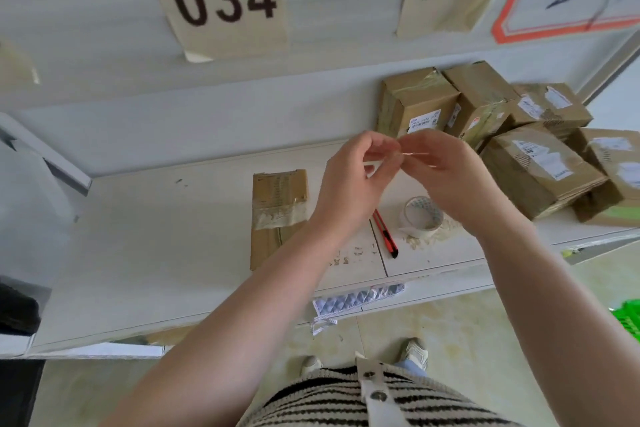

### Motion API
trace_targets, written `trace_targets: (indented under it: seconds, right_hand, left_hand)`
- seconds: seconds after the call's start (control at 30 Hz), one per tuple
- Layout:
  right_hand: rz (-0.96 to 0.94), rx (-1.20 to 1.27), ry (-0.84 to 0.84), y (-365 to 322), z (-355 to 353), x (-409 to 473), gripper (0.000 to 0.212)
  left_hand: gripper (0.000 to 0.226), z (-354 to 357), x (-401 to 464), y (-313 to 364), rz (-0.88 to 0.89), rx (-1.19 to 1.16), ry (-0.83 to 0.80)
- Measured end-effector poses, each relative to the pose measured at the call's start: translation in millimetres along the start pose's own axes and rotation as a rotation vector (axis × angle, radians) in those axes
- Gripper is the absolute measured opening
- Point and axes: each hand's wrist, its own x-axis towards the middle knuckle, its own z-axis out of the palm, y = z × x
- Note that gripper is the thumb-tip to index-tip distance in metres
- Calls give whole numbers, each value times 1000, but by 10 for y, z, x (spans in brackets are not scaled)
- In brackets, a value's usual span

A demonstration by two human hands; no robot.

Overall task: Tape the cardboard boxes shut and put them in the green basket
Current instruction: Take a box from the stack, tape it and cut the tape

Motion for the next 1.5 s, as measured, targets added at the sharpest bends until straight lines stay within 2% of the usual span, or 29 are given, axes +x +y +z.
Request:
trace_targets:
  seconds: [0.17, 0.27, 0.33, 0.47, 0.57, 0.67, 0.73, 0.8, 0.87, 0.97, 1.03, 1.1, 1.17, 1.3, 1.4, 1.5]
  right_hand:
    - [-103, -92, -136, -584, -639, -499, 23]
    - [-239, -8, -249, -865, -1044, -783, 37]
    - [-366, 74, -261, -1021, -1278, -914, 39]
    - [-575, 175, -108, -1337, -1658, -992, 37]
    - [-686, 232, 123, -1445, -1897, -918, 26]
    - [-733, 196, 394, -1432, -2084, -750, 11]
    - [-673, 64, 460, -1389, -2135, -613, 19]
    - [-568, -85, 357, -1319, -2138, -494, 38]
    - [-515, -180, 222, -1266, -2110, -423, 44]
    - [-503, -194, 215, -1246, -2076, -385, 39]
    - [-517, -212, 279, -1239, -2074, -405, 38]
    - [-564, -97, 283, -1208, -2074, -476, 38]
    - [-642, 63, 213, -1179, -2075, -603, 37]
    - [-807, 289, 4, -1155, -2060, -870, 36]
    - [-851, 359, -146, -1131, -1963, -1011, 36]
    - [-831, 307, -212, -1120, -1794, -1078, 34]
  left_hand:
    - [6, -292, -304, 627, 81, -64, -19]
    - [8, -446, -571, 1051, 173, -77, -60]
    - [9, -502, -742, 1365, 260, -99, -62]
    - [10, -494, -857, 1958, 475, -80, 69]
    - [12, -397, -685, 2302, 566, 7, 189]
    - [27, -242, -391, 2518, 505, 119, 265]
    - [44, -133, -187, 2573, 425, 261, 285]
    - [67, -51, -11, 2565, 347, 480, 262]
    - [88, -19, 105, 2544, 239, 620, 200]
    - [98, -29, 183, 2518, 187, 571, 144]
    - [95, -55, 144, 2517, 213, 430, 145]
    - [85, -113, 53, 2520, 279, 309, 188]
    - [71, -190, -87, 2531, 364, 212, 245]
    - [40, -329, -454, 2504, 483, -32, 227]
    - [41, -427, -734, 2373, 487, -119, 297]
    - [33, -472, -943, 2182, 419, -215, 390]
